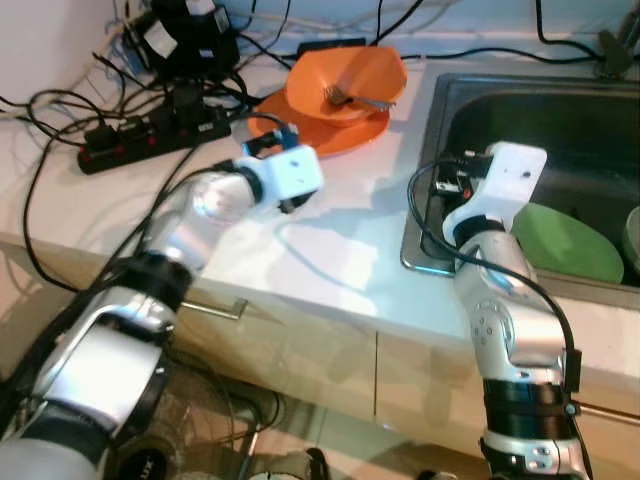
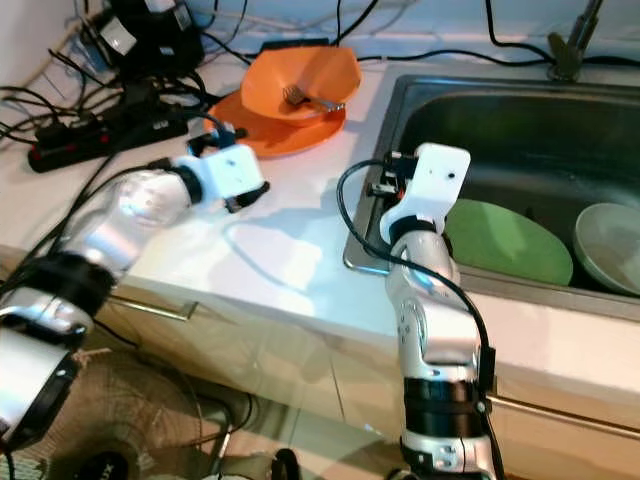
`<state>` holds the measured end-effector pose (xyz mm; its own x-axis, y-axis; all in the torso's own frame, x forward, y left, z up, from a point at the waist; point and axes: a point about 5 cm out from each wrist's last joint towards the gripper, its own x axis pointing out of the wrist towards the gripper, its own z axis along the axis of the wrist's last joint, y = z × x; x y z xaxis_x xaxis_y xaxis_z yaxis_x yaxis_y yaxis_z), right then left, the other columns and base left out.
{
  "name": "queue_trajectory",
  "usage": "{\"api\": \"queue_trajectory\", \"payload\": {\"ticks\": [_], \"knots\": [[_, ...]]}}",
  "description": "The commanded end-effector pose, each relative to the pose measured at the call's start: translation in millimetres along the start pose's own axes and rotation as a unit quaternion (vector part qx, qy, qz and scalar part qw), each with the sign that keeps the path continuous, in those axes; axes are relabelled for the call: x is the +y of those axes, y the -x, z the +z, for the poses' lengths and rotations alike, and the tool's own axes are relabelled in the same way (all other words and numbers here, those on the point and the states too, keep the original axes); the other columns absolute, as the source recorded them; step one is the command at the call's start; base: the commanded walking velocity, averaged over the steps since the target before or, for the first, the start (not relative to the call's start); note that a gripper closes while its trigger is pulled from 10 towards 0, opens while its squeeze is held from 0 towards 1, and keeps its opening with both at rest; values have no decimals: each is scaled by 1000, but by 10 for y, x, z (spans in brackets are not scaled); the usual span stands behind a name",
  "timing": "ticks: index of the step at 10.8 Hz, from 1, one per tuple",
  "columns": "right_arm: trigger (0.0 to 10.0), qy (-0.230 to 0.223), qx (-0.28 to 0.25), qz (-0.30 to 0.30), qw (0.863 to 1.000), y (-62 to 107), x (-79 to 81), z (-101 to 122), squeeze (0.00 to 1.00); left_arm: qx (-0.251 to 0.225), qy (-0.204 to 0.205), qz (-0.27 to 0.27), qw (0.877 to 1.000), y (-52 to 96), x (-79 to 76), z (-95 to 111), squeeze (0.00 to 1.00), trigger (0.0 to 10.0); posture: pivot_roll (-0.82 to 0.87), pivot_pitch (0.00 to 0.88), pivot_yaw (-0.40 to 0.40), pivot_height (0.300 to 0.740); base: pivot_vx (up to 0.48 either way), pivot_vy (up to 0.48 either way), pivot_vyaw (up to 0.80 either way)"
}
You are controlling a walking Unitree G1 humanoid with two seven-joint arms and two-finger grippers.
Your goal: Kitchen organization
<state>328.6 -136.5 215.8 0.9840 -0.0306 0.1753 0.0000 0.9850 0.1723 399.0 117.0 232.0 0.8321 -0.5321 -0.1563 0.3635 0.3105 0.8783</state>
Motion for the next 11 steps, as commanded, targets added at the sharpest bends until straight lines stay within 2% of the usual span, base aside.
{"api": "queue_trajectory", "payload": {"ticks": [1,2,4,6,8,9,10,11], "knots": [[10000,-2,-4,2,1000,42,17,14,0,21,-16,-10,1000,-33,-74,-54,0,10000,46,143,176,740,0,0,0],[10000,2,-3,0,1000,68,-3,17,0,37,-31,2,999,-96,-91,-48,0,10000,41,144,174,740,0,0,0],[10000,10,-4,6,1000,107,-20,72,0,58,-35,18,998,-173,-79,-25,0,10000,6,171,144,740,0,0,0],[10000,20,2,16,1000,152,-23,122,0,81,-36,43,995,-211,10,-13,0,10000,-27,208,111,740,0,0,0],[10000,30,13,22,999,211,-38,149,0,101,-14,74,992,-205,112,-34,0,10000,-70,245,77,740,0,0,0],[10000,35,17,24,999,241,-55,171,0,109,0,88,990,-199,154,-44,0,7176,-84,257,63,740,0,0,0],[10000,40,23,25,999,256,-67,186,0,113,7,100,989,-192,186,-51,0,0,-93,266,52,740,0,0,0],[10000,43,26,26,998,266,-84,199,0,111,12,105,988,-194,199,-41,0,0,-90,272,47,740,0,0,0]]}}
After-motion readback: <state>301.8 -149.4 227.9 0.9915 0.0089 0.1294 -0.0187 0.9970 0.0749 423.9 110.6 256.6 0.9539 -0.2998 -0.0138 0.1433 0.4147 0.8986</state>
